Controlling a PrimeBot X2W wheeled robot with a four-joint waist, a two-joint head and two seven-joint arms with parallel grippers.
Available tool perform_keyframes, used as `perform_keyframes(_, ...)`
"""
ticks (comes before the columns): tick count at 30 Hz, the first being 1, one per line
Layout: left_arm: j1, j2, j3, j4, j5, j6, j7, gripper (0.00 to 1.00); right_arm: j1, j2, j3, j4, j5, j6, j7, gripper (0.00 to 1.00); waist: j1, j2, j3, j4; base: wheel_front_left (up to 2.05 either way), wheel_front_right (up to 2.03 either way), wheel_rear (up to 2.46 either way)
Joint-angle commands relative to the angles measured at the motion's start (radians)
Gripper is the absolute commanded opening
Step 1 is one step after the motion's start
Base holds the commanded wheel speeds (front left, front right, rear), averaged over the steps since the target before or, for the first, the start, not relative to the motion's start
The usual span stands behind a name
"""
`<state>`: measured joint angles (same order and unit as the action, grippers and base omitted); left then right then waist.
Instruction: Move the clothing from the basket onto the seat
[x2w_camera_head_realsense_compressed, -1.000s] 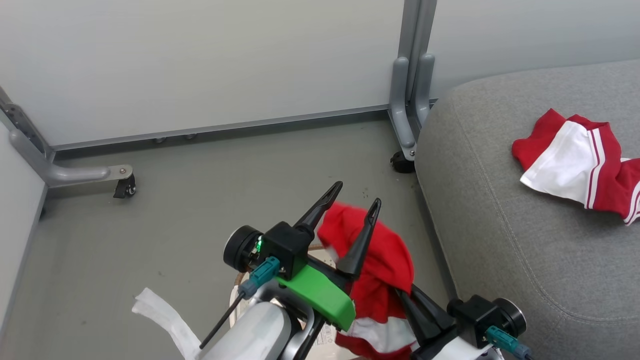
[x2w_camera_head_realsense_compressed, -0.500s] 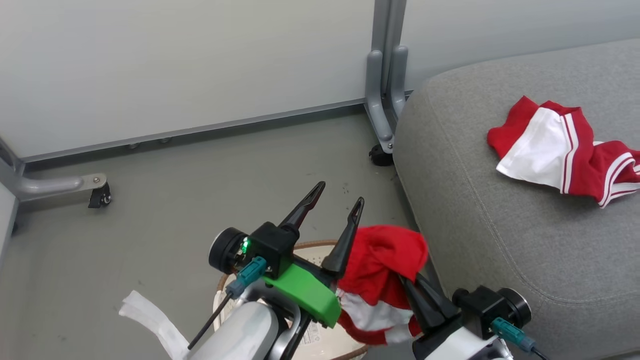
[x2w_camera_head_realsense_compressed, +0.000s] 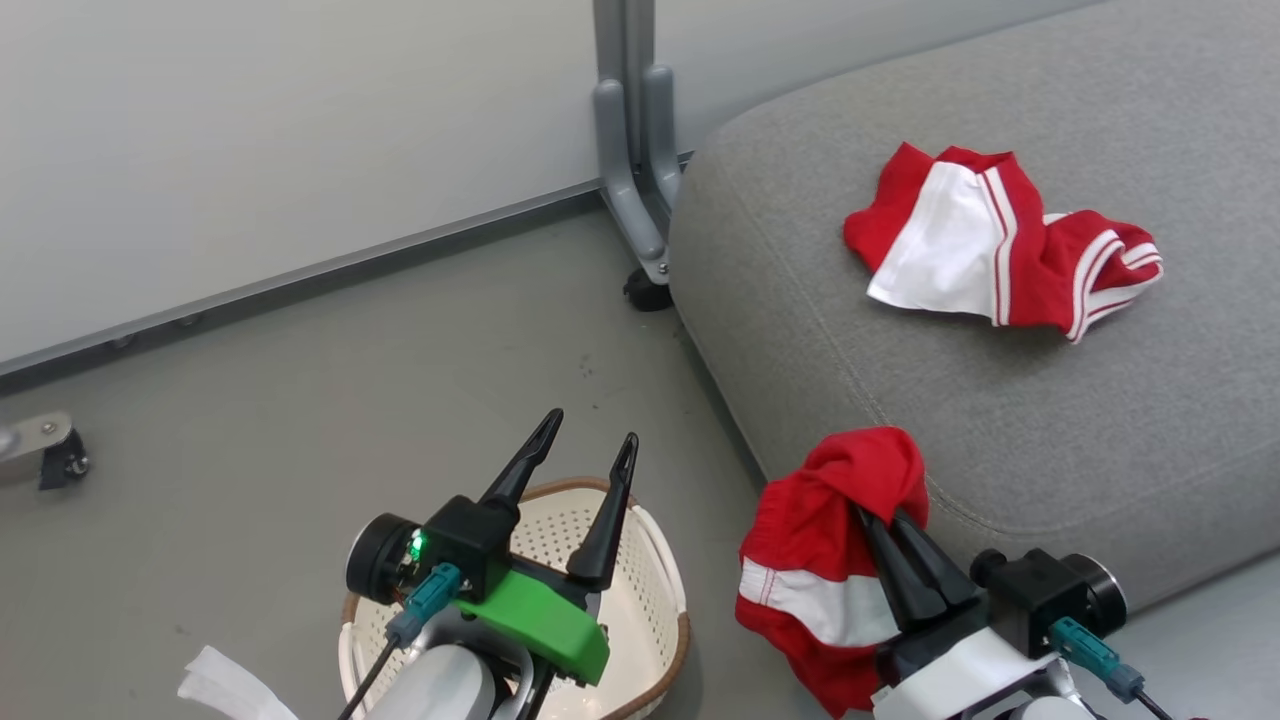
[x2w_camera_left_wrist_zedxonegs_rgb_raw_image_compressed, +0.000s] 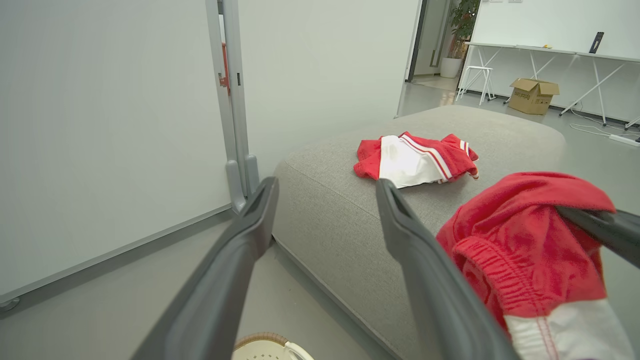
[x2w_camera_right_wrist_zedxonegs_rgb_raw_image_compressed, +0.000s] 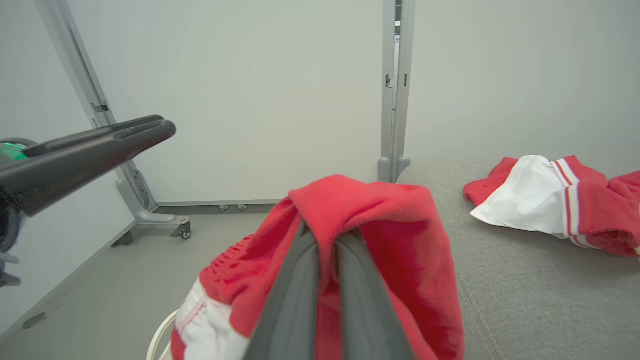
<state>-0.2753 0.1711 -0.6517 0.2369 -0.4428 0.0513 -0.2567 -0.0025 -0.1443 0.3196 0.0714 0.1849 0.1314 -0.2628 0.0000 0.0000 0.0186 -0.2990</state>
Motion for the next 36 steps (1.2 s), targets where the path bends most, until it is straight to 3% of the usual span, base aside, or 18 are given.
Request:
perform_keyframes(1,0.017,0.005,0.010,0.007,0.005,-0.006,-0.006,1.00,0.014,0.003,-0.011,-0.010,-0.006,-0.001,-0.003,0.00,0.0000,0.0000,0.022,-0.074,0.00,0.00,0.00)
perform_keyframes(14,0.102,-0.014,0.111,-0.025,0.119,-0.040,-0.009,1.00,0.037,0.023,-0.085,-0.055,-0.022,-0.001,-0.003,0.00,0.0000,0.0000,0.067,-0.218,0.00,0.00,0.00)
perform_keyframes(20,0.053,-0.001,0.117,-0.030,0.166,-0.068,-0.009,1.00,-0.077,0.040,-0.151,-0.105,-0.013,-0.001,-0.003,0.00,0.0000,0.0000,0.171,-0.219,0.00,0.00,0.00)
perform_keyframes(24,-0.003,0.015,0.117,-0.030,0.188,-0.091,-0.009,1.00,-0.238,0.042,-0.222,-0.140,-0.001,-0.001,-0.003,0.00,0.0000,0.0000,0.283,-0.189,0.00,0.00,0.00)
perform_keyframes(30,-0.114,0.040,0.098,-0.029,0.234,-0.115,0.004,1.00,-0.556,-0.034,-0.375,-0.139,0.036,-0.001,-0.003,0.00,0.0000,0.0000,0.458,-0.107,0.00,0.00,0.00)
perform_keyframes(36,-0.203,0.050,0.070,-0.055,0.262,-0.133,0.022,1.00,-0.849,-0.211,-0.452,-0.026,0.049,-0.001,-0.003,0.00,0.0000,0.0000,0.600,-0.014,0.00,0.00,0.00)
